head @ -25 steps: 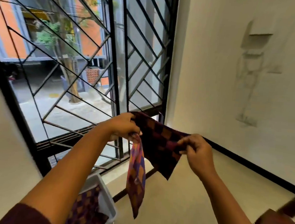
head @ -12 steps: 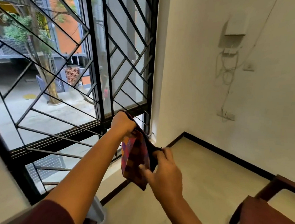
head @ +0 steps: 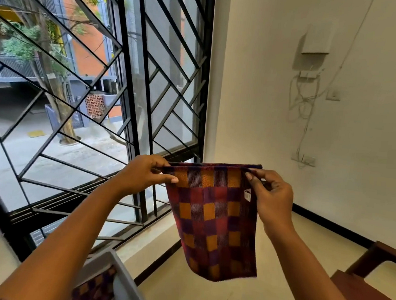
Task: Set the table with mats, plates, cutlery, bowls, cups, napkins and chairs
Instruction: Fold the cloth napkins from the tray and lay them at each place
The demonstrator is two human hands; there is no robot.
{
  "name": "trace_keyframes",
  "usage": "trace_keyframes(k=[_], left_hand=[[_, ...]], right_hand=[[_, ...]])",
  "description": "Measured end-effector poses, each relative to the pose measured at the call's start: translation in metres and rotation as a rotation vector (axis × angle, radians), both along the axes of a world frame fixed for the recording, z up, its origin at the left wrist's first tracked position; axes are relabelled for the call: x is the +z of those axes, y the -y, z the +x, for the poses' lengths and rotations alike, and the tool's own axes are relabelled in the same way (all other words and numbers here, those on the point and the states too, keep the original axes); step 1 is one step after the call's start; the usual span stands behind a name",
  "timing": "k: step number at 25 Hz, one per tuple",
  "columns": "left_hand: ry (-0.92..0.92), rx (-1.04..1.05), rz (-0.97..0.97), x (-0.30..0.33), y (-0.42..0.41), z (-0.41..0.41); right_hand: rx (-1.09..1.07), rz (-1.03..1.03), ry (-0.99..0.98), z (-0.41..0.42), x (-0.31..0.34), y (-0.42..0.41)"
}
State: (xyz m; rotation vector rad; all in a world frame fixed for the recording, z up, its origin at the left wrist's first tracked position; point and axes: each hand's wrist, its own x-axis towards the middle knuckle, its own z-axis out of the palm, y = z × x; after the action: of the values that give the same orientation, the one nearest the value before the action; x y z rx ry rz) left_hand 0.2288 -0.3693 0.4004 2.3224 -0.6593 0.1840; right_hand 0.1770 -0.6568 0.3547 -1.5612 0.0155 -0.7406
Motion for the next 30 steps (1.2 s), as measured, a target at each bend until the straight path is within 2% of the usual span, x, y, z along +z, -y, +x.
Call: trace_keyframes(k=[2, 7, 10, 12, 15, 18, 20, 23, 25, 28, 30], left_hand=[[0.032, 0.01, -0.091, 0.0, 0.0, 0.001], [-0.078, -0.01, -0.526, -0.006, 0.01, 0.002], [-0.082, -0.009, -0.657, -0.006, 0.018, 0.004], [-0.046, -0.032, -0.674, -0.003, 0.02, 0.007], [-0.023, -0.121, -0.541, 0.001, 0.021, 0.01], [-0.078, -0.202, -0.41, 0.005, 0.021, 0.013], [-0.143, -0.286, -0.205, 0.009, 0.024, 0.013], [-0.276, -0.442, 0.245, 0.012, 0.041, 0.009], [-0.376, -0.453, 0.427, 0.012, 0.055, 0.006], [-0.562, -0.373, 0.342, 0.008, 0.066, 0.006], [-0.495, -0.325, 0.205, 0.004, 0.067, 0.007]], right_hand=[[0.009, 0.018, -0.026, 0.003, 0.011, 0.003], [0.007, 0.038, -0.013, 0.003, 0.018, 0.002], [-0.019, 0.039, -0.028, 0.008, 0.02, 0.008], [0.01, -0.017, -0.052, 0.015, 0.025, 0.014], [0.106, -0.081, -0.059, 0.021, 0.036, 0.019], [0.12, -0.129, -0.043, 0.028, 0.034, 0.024], [0.108, -0.136, -0.052, 0.031, 0.026, 0.027], [0.109, -0.178, -0.083, 0.033, 0.013, 0.025], [0.113, -0.213, -0.077, 0.032, 0.007, 0.02], [0.115, -0.238, -0.084, 0.027, -0.003, 0.017], [0.152, -0.285, -0.085, 0.022, -0.008, 0.02]])
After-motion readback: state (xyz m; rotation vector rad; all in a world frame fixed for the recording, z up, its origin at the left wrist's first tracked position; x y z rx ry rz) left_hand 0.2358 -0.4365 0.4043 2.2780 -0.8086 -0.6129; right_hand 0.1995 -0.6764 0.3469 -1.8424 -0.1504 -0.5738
